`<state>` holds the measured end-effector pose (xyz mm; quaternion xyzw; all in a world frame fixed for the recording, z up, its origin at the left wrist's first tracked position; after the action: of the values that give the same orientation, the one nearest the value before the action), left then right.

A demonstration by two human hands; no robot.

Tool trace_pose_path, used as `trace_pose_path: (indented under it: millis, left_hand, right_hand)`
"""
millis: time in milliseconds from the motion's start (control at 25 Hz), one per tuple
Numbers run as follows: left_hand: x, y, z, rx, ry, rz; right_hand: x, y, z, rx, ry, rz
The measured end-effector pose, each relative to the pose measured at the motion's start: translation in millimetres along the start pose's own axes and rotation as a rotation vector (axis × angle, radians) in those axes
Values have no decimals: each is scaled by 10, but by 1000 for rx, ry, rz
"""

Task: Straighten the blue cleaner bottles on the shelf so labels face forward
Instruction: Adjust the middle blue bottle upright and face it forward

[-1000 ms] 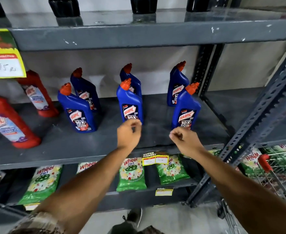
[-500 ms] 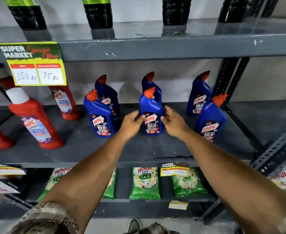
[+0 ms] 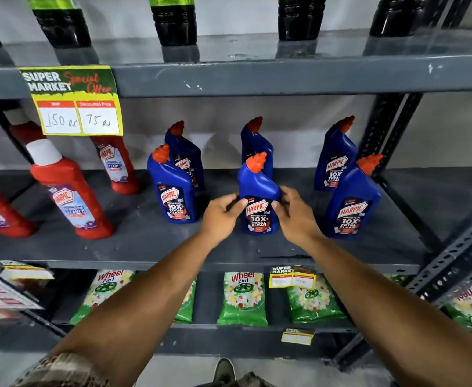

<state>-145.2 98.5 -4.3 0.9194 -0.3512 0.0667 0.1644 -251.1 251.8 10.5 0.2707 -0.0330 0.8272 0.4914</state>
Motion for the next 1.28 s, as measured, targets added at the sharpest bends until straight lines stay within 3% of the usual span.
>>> trace_pose_path:
  millis: [200,360,520,640,880,1000,1280]
  left_hand:
    - [3,-138,-85,30,35,-28]
    - [314,-264,110,92,152,-288]
    - [1115,-394,328,-8,110,-644]
    - [1626,-159,502,78,50,-784]
    - [1646,262,567,347,-245,-432]
    - [1652,334,615,323,-248,-310]
    - [1778,263,712,259,-184,-237]
  right_hand:
    - [-12,-130,15,-23,43,-20]
    - [13,-359,19,34,-88,-175]
    - [-386,-439,285,189,-120,108]
    - [-762,-287,654,242,-58,150]
    - [-1576,92,1034,40,4,227]
    - [-1854,167,1001,35,23,202]
    - [-1859,13,1012,18,-9,101]
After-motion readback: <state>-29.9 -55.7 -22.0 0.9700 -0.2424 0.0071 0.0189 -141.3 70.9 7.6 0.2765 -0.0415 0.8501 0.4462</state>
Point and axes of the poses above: each hand's wrist, its own y-axis towards the middle knuckle, its own x-axis out of the back of the hand, z = x × y, the point moved 6 cm from there along y, towards the middle knuckle, and after that the axes turned 10 degrees about -z, right-handed, at the moved point
